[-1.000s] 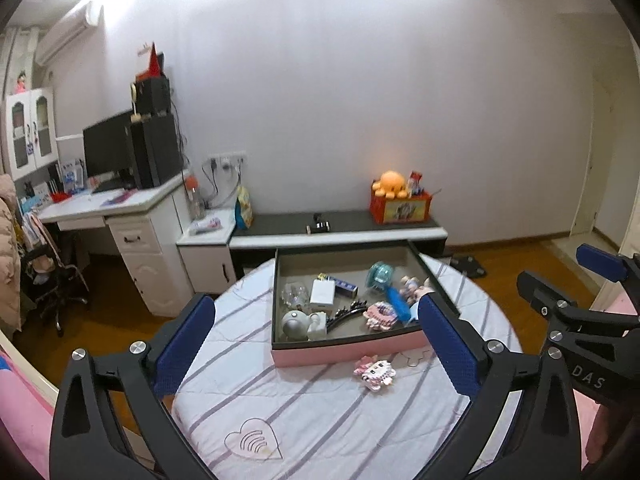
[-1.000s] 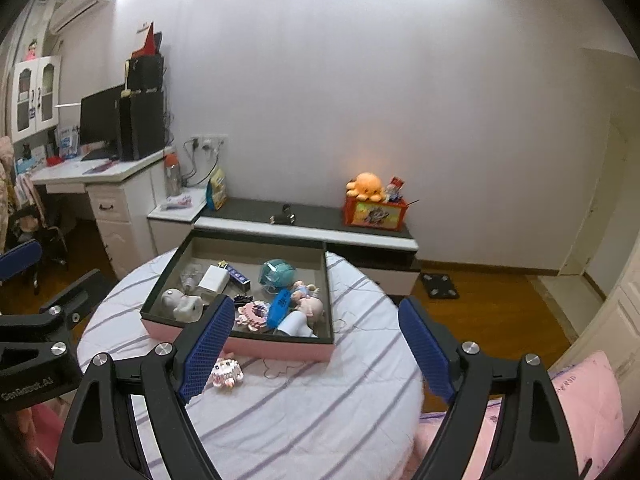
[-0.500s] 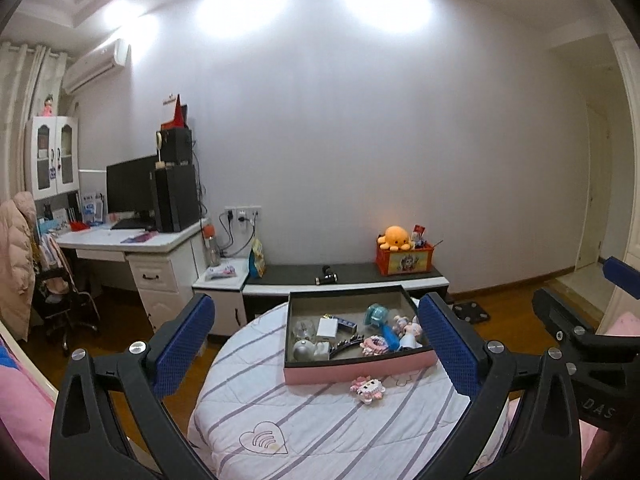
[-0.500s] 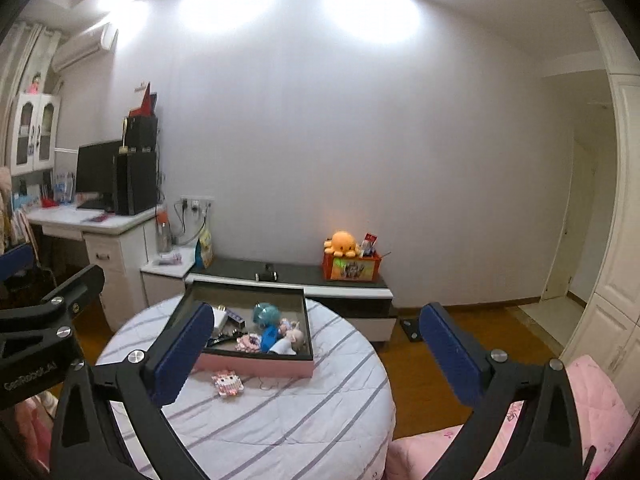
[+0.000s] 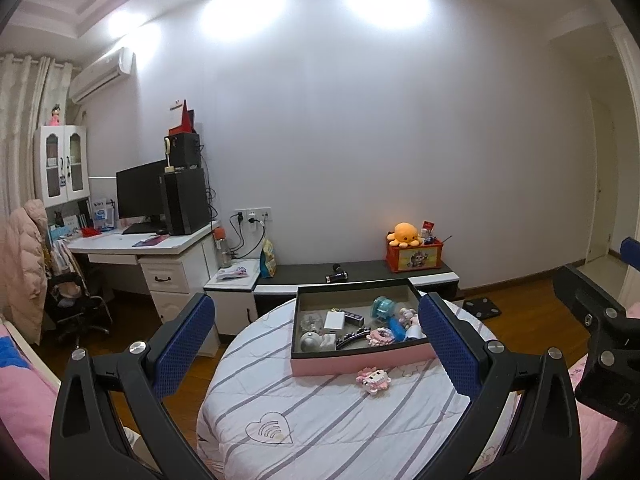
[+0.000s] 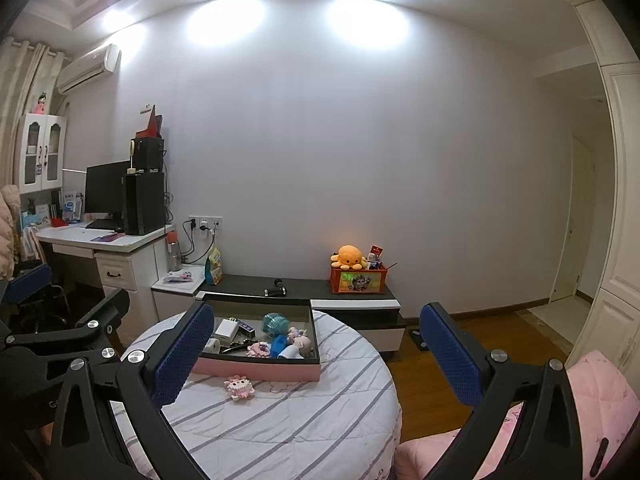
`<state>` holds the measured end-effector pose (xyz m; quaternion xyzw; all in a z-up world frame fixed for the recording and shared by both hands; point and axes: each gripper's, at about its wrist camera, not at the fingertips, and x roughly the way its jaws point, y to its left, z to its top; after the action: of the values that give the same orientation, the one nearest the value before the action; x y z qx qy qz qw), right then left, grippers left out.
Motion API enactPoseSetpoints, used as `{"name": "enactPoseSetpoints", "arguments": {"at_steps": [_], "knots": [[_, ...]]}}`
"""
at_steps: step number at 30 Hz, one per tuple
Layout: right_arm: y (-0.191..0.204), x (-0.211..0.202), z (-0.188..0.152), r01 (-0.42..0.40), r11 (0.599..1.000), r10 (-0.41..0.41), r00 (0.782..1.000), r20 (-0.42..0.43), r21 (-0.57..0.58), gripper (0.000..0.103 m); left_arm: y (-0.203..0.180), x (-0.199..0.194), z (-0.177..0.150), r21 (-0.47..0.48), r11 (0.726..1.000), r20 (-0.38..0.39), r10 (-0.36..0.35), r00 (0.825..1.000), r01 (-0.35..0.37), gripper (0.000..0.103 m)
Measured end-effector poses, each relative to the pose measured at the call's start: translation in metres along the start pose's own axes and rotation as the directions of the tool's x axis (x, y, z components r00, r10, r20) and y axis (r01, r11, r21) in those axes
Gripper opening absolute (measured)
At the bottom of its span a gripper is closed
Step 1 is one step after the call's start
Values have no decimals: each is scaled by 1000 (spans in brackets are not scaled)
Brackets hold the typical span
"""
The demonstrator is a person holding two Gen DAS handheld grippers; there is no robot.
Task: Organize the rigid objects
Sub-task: 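Withdraw both grippers and move the right gripper toward the block cat figure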
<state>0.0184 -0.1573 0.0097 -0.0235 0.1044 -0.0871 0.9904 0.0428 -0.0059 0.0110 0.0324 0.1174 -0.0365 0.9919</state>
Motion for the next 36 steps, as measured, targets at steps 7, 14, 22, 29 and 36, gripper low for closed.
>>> {"name": "enactPoseSetpoints", "arguments": {"at_steps": [7, 14, 22, 29, 36], "knots": [[-3, 8, -2, 10, 1000, -10, 999, -37, 4, 103, -1, 4, -2, 6, 1000, -18, -17, 1000, 17, 103], [2, 39, -6, 18, 999, -21, 993, -115, -26, 103, 9, 35, -8, 11, 1000, -90, 4, 996, -3, 103], [22, 87, -19, -17, 997, -2, 974, -228, -81, 103, 44, 75, -21, -19, 998, -187, 55, 981, -60, 103], [43, 129, -42, -76, 992, 38, 937, -347, -96, 103, 68, 118, -48, -22, 995, -298, 83, 951, -93, 103], [68, 181, -81, -125, 987, 55, 861, -506, -105, 103, 79, 164, -79, -11, 996, -410, 71, 909, -83, 103]]}}
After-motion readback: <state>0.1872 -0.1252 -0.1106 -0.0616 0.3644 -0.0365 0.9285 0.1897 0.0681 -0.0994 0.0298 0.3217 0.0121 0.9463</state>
